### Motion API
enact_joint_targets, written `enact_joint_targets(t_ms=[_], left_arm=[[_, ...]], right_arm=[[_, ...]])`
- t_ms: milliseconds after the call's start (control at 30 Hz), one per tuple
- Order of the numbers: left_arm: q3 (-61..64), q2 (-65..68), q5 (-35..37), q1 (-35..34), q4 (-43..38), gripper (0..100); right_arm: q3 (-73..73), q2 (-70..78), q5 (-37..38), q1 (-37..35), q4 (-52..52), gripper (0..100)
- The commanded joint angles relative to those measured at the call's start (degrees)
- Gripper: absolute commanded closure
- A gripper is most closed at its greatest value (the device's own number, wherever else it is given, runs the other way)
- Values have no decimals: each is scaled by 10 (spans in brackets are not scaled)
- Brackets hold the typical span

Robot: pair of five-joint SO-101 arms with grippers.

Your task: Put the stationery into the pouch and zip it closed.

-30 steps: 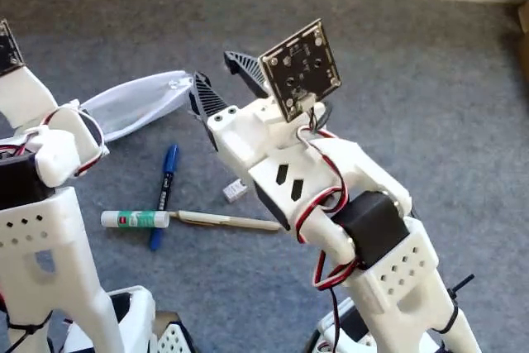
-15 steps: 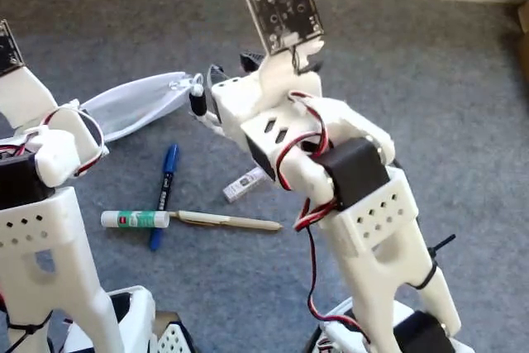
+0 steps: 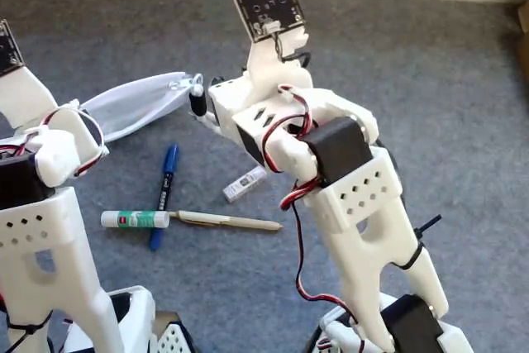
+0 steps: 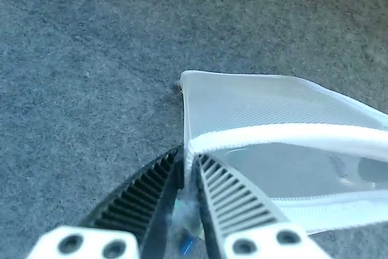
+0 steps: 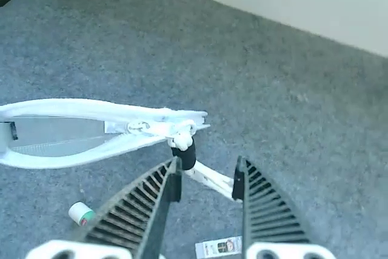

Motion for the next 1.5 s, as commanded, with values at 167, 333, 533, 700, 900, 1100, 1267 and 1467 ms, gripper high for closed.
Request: enact_joint_targets(t_ms=[167, 333, 533, 700, 900, 1100, 1267, 1467], left_arm=[[-30, -4, 2, -10, 5, 993], [-30, -4, 2, -10, 5, 993], [-30, -4, 2, -10, 5, 993], [-30, -4, 2, -10, 5, 993], [-30, -4, 2, -10, 5, 993], [-19, -4, 2, -10, 4, 993], [-13, -4, 2, -10, 2, 993], [-12, -4, 1, -10, 2, 993]], right_arm=[[-29, -5, -38, 7, 44, 860], [-28, -4, -102, 7, 78, 860], [52, -4, -185, 7, 90, 858], [156, -4, -258, 7, 35, 857], [291, -4, -306, 7, -75, 857], [383, -3, -324, 14, -182, 857], [393, 21, -342, 24, -196, 857], [356, 143, -355, 25, -196, 857]])
